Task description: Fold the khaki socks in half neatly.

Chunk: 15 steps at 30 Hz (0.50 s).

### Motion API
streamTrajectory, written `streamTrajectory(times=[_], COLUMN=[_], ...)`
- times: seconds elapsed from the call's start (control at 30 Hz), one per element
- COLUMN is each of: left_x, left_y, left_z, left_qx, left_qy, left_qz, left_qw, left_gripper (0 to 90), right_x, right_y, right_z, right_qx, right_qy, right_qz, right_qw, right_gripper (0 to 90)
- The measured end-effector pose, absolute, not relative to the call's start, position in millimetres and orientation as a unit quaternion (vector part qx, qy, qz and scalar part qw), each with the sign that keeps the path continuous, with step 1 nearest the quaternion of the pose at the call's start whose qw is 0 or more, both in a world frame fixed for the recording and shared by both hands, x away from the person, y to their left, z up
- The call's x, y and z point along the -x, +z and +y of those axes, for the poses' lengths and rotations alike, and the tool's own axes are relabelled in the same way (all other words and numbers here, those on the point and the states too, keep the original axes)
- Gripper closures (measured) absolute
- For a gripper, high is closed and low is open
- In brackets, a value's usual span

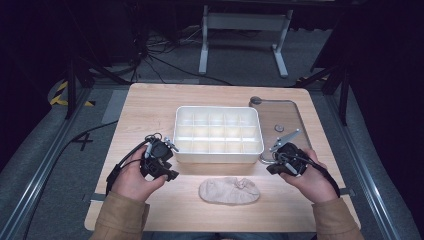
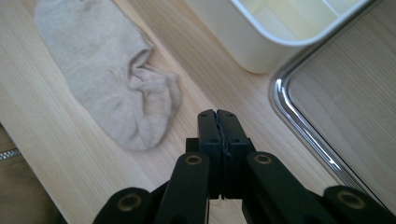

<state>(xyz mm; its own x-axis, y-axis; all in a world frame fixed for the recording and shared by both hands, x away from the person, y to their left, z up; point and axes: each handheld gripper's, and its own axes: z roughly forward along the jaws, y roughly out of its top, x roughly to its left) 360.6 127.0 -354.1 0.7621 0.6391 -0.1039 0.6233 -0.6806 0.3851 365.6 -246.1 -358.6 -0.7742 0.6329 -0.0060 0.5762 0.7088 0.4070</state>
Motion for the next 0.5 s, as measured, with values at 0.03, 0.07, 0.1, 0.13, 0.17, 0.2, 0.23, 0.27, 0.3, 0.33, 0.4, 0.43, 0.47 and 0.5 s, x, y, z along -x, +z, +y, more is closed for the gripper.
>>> streamTrajectory(times=[0.03, 0.07, 0.1, 0.13, 0.17, 0.2, 0.23, 0.27, 0.3, 0.33, 0.4, 0.43, 0.47, 0.5], left_x=[-360, -358, -357, -357, -356, -355, -355, -354, -353, -353, -353, -353, -352, -352], left_y=[-354, -355, -356, -356, -356, -356, -356, -355, -354, -353, -353, -352, -352, -352], left_z=[126, 125, 123, 123, 122, 121, 121, 119, 118, 117, 115, 114, 113, 111], left_qx=[-0.915, -0.913, -0.912, -0.912, -0.911, -0.910, -0.910, -0.910, -0.910, -0.911, -0.913, -0.912, -0.913, -0.914], left_qy=[0.019, 0.017, 0.017, 0.017, 0.015, 0.015, 0.015, 0.016, 0.014, 0.010, 0.001, -0.002, -0.001, -0.002], left_qz=[0.346, 0.351, 0.353, 0.353, 0.353, 0.354, 0.354, 0.349, 0.348, 0.345, 0.340, 0.341, 0.338, 0.336], left_qw=[0.205, 0.209, 0.208, 0.208, 0.212, 0.214, 0.214, 0.221, 0.224, 0.225, 0.227, 0.227, 0.227, 0.229], left_gripper=[58.5, 58.6, 58.6, 58.4, 58.4, 58.4, 58.4, 58.0, 58.0, 58.0, 58.6, 58.6, 58.5, 58.1], right_x=[-364, -364, -363, -363, -362, -361, -361, -359, -359, -358, -357, -356, -355, -355], right_y=[-359, -360, -361, -361, -363, -364, -364, -364, -365, -365, -365, -365, -366, -366], right_z=[-243, -241, -238, -238, -232, -229, -229, -223, -221, -219, -215, -213, -211, -209], right_qx=[-0.324, -0.321, -0.318, -0.318, -0.314, -0.311, -0.311, -0.304, -0.302, -0.300, -0.294, -0.291, -0.286, -0.284], right_qy=[0.199, 0.202, 0.203, 0.203, 0.202, 0.201, 0.201, 0.203, 0.205, 0.206, 0.207, 0.207, 0.209, 0.209], right_qz=[0.922, 0.923, 0.924, 0.924, 0.926, 0.927, 0.927, 0.929, 0.929, 0.930, 0.932, 0.933, 0.934, 0.934], right_qw=[0.068, 0.064, 0.057, 0.057, 0.060, 0.059, 0.059, 0.058, 0.056, 0.055, 0.052, 0.051, 0.047, 0.048], right_gripper=[90.0, 90.0, 90.0, 90.0, 90.0, 90.0, 90.0, 90.0, 90.0, 90.0, 90.0, 89.9, 89.9, 89.9])
